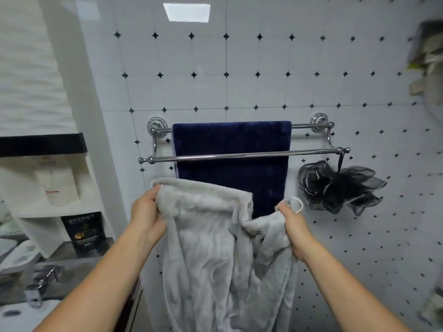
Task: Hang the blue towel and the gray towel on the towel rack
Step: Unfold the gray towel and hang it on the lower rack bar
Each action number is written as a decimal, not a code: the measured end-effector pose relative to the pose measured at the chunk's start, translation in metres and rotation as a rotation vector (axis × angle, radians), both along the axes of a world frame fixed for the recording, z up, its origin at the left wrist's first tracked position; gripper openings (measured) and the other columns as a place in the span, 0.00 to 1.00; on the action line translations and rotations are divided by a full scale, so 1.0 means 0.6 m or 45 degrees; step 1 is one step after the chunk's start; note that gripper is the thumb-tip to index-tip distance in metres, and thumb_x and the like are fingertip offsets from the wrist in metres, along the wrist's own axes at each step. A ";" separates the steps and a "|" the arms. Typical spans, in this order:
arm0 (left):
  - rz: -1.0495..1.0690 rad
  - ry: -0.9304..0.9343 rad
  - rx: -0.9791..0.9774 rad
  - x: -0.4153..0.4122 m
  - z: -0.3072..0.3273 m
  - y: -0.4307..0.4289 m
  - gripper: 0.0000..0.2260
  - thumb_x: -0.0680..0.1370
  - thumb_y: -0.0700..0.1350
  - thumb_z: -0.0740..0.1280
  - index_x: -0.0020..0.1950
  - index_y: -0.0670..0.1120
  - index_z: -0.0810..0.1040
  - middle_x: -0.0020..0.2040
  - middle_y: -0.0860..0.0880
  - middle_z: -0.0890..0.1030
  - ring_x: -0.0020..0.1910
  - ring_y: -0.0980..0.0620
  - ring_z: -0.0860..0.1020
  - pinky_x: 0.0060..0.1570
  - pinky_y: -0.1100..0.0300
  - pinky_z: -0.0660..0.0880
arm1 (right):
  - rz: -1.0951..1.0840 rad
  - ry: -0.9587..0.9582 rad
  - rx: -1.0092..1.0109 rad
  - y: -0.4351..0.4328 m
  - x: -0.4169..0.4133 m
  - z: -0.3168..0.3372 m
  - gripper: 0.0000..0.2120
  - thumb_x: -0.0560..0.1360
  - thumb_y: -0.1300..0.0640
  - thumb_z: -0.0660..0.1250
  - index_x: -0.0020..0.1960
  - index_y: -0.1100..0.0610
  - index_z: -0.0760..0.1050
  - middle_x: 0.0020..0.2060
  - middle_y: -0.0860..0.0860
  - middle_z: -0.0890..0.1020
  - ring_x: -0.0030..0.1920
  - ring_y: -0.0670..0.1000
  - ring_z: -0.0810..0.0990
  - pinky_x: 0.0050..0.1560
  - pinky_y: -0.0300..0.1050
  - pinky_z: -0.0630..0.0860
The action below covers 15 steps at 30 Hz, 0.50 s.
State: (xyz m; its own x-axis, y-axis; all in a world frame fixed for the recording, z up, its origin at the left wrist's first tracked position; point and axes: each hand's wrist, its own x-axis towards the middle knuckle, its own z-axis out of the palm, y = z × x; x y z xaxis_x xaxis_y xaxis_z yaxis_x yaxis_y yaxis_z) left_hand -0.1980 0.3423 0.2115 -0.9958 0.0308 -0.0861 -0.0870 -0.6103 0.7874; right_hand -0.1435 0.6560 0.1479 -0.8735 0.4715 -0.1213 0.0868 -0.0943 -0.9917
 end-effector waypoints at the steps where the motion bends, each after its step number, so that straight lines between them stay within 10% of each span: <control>1: 0.021 -0.010 0.017 -0.010 0.007 -0.012 0.07 0.80 0.42 0.62 0.54 0.42 0.79 0.52 0.39 0.80 0.50 0.42 0.81 0.56 0.46 0.78 | -0.091 -0.085 0.015 0.018 -0.005 -0.005 0.14 0.74 0.43 0.63 0.40 0.52 0.77 0.35 0.53 0.83 0.37 0.55 0.82 0.40 0.46 0.75; 4: 0.086 -0.079 0.015 -0.039 0.011 -0.045 0.11 0.82 0.41 0.57 0.42 0.50 0.72 0.40 0.48 0.72 0.33 0.53 0.77 0.34 0.60 0.78 | -0.343 -0.290 0.062 0.070 -0.004 -0.020 0.13 0.74 0.48 0.64 0.38 0.57 0.73 0.32 0.56 0.79 0.32 0.56 0.79 0.31 0.43 0.71; 8: 0.098 -0.236 -0.147 -0.055 -0.007 -0.061 0.06 0.79 0.41 0.62 0.42 0.46 0.72 0.45 0.44 0.74 0.37 0.49 0.73 0.39 0.56 0.77 | -0.474 -0.251 0.092 0.109 0.009 -0.027 0.12 0.71 0.54 0.72 0.43 0.64 0.77 0.31 0.57 0.80 0.31 0.55 0.80 0.34 0.44 0.74; 11: -0.029 -0.329 -0.140 -0.044 -0.010 -0.055 0.09 0.79 0.45 0.65 0.55 0.42 0.78 0.54 0.41 0.80 0.49 0.44 0.80 0.61 0.48 0.74 | -0.515 -0.151 0.048 0.117 0.021 -0.014 0.10 0.70 0.58 0.75 0.42 0.62 0.76 0.30 0.57 0.79 0.29 0.55 0.79 0.33 0.46 0.77; 15: -0.057 -0.408 -0.079 -0.032 -0.007 -0.063 0.20 0.77 0.45 0.68 0.68 0.42 0.75 0.65 0.42 0.79 0.62 0.39 0.79 0.64 0.40 0.72 | -0.525 -0.119 0.088 0.130 0.034 0.012 0.10 0.78 0.51 0.67 0.41 0.57 0.76 0.24 0.53 0.69 0.22 0.49 0.64 0.21 0.35 0.61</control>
State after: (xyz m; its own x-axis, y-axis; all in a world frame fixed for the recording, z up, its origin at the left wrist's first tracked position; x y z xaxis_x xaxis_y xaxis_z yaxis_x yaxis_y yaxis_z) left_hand -0.2173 0.3044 0.2070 -0.9156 0.0587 -0.3978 -0.3618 -0.5520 0.7513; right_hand -0.1231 0.7340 0.1553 -0.5966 0.7889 -0.1470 0.1455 -0.0738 -0.9866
